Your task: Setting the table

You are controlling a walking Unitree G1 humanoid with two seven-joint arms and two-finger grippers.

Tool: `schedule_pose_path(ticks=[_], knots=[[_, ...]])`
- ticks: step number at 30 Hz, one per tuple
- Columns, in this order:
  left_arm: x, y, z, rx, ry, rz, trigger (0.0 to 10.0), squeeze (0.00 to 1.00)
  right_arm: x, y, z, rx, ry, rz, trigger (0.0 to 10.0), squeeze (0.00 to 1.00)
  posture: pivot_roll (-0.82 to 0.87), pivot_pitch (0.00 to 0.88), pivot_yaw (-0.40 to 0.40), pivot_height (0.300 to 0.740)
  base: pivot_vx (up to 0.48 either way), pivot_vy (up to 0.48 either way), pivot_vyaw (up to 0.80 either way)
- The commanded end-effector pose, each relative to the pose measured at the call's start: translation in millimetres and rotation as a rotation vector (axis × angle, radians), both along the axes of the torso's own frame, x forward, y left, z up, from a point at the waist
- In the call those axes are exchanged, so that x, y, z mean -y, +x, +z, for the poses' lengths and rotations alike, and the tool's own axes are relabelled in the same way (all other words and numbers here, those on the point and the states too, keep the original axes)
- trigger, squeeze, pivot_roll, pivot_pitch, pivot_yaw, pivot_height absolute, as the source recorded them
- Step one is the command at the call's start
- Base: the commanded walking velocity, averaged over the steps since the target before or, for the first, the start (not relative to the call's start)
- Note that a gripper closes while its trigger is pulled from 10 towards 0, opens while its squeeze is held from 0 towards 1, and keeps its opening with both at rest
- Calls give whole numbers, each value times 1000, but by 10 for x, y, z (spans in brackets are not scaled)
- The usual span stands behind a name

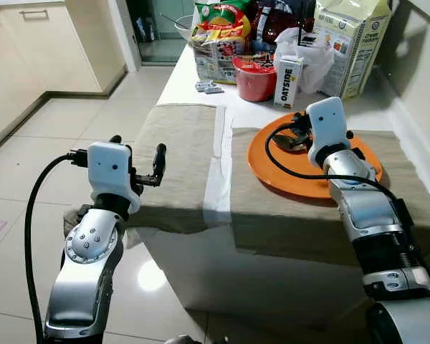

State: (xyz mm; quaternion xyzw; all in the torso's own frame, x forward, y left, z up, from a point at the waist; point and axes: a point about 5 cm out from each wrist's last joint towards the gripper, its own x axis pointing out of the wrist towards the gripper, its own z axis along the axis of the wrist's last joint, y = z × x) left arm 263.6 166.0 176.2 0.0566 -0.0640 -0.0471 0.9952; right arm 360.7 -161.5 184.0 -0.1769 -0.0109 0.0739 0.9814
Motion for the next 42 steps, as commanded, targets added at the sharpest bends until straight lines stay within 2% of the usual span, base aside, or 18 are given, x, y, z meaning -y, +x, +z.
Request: schedule_pose_path(ticks=[1,19,22,24,25,26,31,37,39,40,41,42], knots=[[-15,21,-2,0,11,8,10000,0,-33,-7,77,24,-14,26,10000,1000,-92,0,90,740,0,0,0],[22,43,-18,-4,-2,5,10000,0,46,-6,137,27,-28,23,10000,1000,-99,0,85,740,0,0,0],[22,41,-18,-4,-3,5,10000,0,70,3,141,22,-46,25,10000,1000,-100,0,84,740,0,0,0],[21,41,-18,-4,-4,6,10000,0,66,7,117,0,-142,52,10000,1000,-101,0,84,740,0,0,0],[21,41,-18,-4,-4,6,10000,0,66,7,117,0,-142,52,10000,1000,-101,0,84,740,0,0,0],[24,41,-18,-3,-5,6,10000,0,69,16,112,-14,-208,82,10000,0,-104,0,85,740,0,0,0],[38,41,-26,-5,-8,4,10000,0,83,28,138,-14,-300,138,10000,0,-103,0,81,740,0,0,0],[41,37,-26,-5,-10,7,10000,0,105,31,154,-23,-339,172,10000,0,-102,0,80,740,0,0,0],[42,36,-28,-5,-11,7,10000,0,118,37,152,-37,-329,173,10000,0,-102,0,80,740,0,0,0],[42,37,-27,-5,-11,7,10000,0,136,44,132,-69,-281,170,10000,0,-102,0,80,740,0,0,0],[42,37,-27,-5,-11,7,10000,0,136,44,132,-69,-281,170,10000,0,-102,0,80,740,0,0,0],[41,40,-27,-6,-11,8,10000,0,159,50,116,-96,-221,158,10000,0,-104,0,80,740,0,0,0]])
